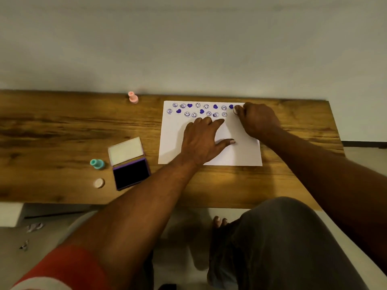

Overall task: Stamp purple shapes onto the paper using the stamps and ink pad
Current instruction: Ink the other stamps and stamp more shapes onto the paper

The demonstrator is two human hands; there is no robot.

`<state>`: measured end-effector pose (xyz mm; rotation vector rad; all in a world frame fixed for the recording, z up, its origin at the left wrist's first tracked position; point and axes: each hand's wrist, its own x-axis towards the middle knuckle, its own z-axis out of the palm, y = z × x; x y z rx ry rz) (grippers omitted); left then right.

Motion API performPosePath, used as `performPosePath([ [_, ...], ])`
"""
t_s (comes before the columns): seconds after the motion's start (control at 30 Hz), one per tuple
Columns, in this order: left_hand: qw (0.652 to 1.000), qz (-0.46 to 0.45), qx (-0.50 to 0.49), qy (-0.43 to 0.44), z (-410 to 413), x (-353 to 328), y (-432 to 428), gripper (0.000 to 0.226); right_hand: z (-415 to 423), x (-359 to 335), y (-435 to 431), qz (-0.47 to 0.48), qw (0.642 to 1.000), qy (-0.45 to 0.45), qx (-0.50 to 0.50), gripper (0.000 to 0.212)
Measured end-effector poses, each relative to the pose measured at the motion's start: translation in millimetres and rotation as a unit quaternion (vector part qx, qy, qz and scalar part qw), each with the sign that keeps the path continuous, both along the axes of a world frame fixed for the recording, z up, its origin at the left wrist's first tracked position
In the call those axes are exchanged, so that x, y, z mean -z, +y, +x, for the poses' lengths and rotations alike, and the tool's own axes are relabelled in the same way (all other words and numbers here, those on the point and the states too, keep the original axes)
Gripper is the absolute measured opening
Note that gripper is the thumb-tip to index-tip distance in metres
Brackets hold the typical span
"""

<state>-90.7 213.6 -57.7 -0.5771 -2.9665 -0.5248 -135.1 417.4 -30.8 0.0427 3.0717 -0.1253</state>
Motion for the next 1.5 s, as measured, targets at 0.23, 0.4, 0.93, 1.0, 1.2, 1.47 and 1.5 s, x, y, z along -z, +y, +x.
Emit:
performPosePath([
  [0.23,0.999,0.025,-0.016,0.043,1,17,1,0.080,-3,5,2,0.034,0.999,0.020,-0.025,0.060],
  [0.4,0.999,0.030,-0.018,0.042,2,16,1,0.081,-6,-9,-3,0.045,0.998,0.007,-0.052,0.057],
  [0.93,0.999,0.035,-0.021,0.034,-1,17,2,0.083,0,-9,-26,0.191,0.980,-0.023,-0.043,0.044],
  [1.0,0.999,0.027,-0.019,0.028,1,17,2,0.083,-1,-14,-27,0.211,0.975,-0.054,-0.051,0.044],
  [1.2,0.999,0.017,-0.017,0.030,0,15,1,0.083,-1,-16,-28,0.210,0.975,-0.026,-0.061,0.044],
  [1.47,0.999,0.019,-0.024,0.019,2,11,3,0.079,16,-26,17,-0.389,0.888,0.137,0.207,0.053],
  [1.5,0.999,0.018,-0.024,0.016,3,11,4,0.078,24,-25,23,-0.453,0.849,0.145,0.230,0.050],
])
